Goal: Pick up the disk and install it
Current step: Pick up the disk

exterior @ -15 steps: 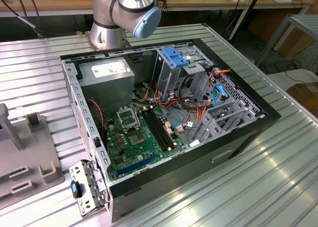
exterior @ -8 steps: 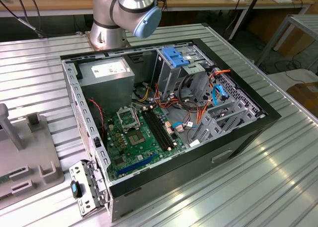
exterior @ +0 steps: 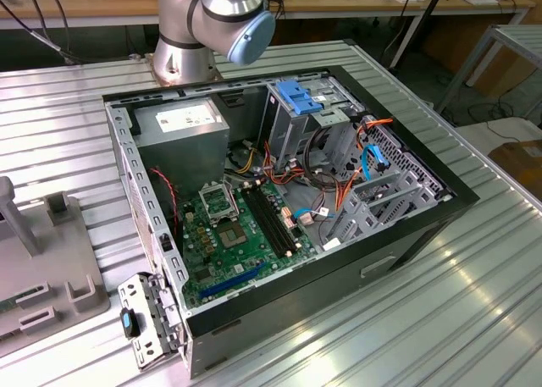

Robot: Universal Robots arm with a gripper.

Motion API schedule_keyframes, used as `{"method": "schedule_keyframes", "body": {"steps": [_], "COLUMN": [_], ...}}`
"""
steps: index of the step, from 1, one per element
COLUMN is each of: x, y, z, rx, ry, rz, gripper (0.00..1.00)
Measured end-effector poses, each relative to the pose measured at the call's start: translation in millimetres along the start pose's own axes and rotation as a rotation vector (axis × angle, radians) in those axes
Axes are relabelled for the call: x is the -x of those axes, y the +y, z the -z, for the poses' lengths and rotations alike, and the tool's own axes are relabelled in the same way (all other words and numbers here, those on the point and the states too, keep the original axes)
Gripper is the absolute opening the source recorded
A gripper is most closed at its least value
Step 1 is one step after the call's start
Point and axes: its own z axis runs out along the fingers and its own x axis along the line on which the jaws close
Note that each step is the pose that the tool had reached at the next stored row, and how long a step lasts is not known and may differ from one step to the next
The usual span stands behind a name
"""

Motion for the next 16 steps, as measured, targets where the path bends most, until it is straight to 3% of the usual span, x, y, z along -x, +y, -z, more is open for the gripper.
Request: {"method": "schedule_keyframes", "body": {"steps": [2, 4, 7, 8, 10, 11, 16], "x": [0.0, 0.0, 0.0, 0.0, 0.0, 0.0, 0.0], "y": [0.0, 0.0, 0.0, 0.0, 0.0, 0.0, 0.0], "z": [0.0, 0.0, 0.0, 0.0, 0.0, 0.0, 0.0], "rx": [0.0001, 0.0001, 0.0000, 0.0000, 0.0000, 0.0000, 0.0001], "ry": [-0.0001, -0.0001, -0.0002, -0.0002, -0.0002, -0.0003, -0.0005], "rz": [0.000, 0.000, 0.000, 0.000, 0.000, 0.000, 0.000], "gripper": [0.72, 0.57, 0.56, 0.49, 0.49, 0.38, 0.38]}}
